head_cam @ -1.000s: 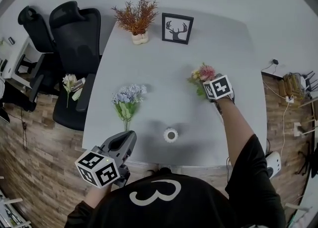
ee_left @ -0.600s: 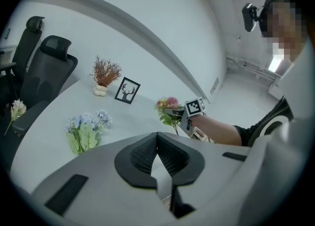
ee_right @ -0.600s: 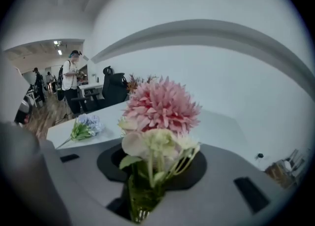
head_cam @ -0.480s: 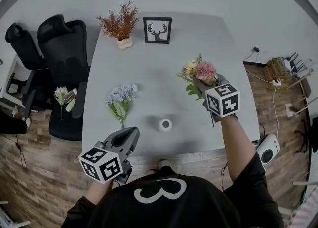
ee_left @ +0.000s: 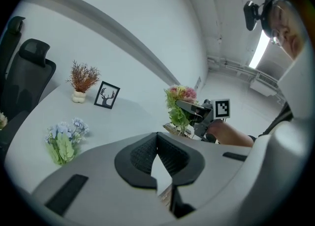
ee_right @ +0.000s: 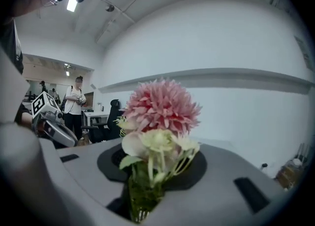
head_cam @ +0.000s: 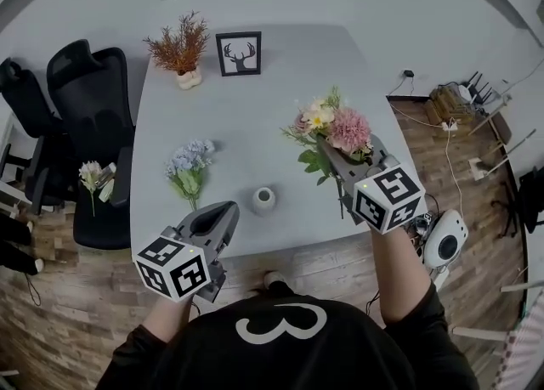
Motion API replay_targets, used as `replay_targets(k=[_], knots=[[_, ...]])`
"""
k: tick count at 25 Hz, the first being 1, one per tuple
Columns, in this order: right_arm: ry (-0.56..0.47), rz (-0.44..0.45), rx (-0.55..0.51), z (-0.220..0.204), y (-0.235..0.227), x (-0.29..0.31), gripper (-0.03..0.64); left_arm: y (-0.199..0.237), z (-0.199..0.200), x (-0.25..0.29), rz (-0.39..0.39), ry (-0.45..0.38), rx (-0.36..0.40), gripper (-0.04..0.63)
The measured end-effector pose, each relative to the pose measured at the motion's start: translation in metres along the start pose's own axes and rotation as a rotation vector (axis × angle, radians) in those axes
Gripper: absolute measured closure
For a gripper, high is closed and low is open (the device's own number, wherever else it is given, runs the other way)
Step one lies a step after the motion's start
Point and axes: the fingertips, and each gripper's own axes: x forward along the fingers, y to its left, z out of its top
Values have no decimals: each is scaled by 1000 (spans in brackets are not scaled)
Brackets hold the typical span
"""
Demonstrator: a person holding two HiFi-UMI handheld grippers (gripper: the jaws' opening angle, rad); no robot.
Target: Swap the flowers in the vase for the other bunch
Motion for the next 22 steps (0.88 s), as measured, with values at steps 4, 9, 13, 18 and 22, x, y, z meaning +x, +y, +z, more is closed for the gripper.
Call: replay_targets(k=[4,9,13,18,22], knots=[[-118,9,-13,20,19,-19,480,-9,2,-3,-16,-14,8,586],[-245,34,26,39,32,-26,482,-10,3,-8,-5,-18,2,586],[-324,73,33,52,44,-27,486,-10,0,-18,22,-23,-2,586],[-380,135,-7,65,67,-14,486,5,1,-35,72,-42,-16,586],[-437,198,-2,79,84,-1,488,15,-1,-47,108,-47,-31,586]])
